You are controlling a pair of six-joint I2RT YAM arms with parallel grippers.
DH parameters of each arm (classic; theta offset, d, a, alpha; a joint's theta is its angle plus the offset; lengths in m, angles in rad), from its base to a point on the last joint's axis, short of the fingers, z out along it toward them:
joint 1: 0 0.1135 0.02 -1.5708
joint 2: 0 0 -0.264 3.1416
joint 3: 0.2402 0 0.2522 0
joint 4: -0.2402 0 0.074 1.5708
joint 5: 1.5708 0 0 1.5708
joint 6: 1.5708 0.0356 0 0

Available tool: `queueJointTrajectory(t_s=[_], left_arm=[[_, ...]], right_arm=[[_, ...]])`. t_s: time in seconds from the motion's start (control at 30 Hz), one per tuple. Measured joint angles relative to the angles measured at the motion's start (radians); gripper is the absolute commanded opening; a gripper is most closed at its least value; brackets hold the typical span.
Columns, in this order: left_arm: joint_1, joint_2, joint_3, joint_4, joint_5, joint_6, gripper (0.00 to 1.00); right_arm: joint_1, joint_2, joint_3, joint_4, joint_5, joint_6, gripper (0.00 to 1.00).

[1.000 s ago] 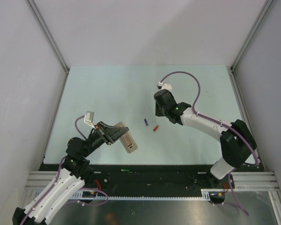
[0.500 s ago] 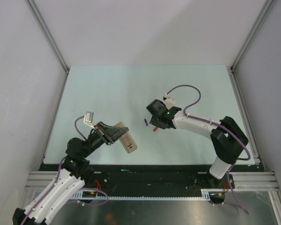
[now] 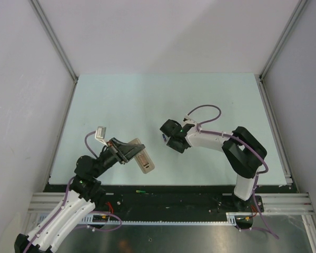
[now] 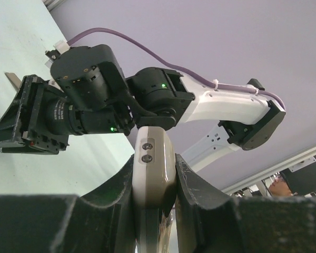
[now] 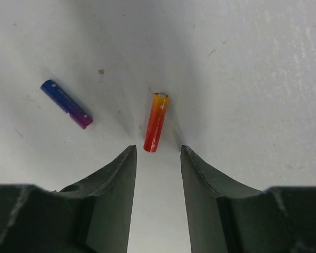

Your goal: Load the batteries into the remote control

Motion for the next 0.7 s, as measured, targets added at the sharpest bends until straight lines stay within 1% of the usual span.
queueJointTrajectory(t_s=[0.17,0.27,0.33,0.4,0.7], left_arm=[[-0.002,0.0,-0.005,-0.002,0.0,0.0,0.0],[-0.003,0.0,-0.007,-0.004,0.0,0.0,0.0],[-0.003,0.0,-0.007,-0.005,0.0,0.0,0.0],[-0.003,0.0,-0.007,-0.005,0.0,0.0,0.0],[-0.003,-0.001,-0.007,-0.005,-0.001,0.0,0.0]], right_arm=[[-0.009,0.023,0.003,0.019,-0.009,0.023,0.42],[-0.014,0.026,0.003,0.026,-0.01,0.029,0.4],[-0.018,0.027,0.003,0.03,-0.011,0.033,0.35],[-0.02,0.03,0.005,0.033,-0.011,0.035,0.34],[-0.017,0.065,0.053,-0.012,-0.01,0.051,0.34]])
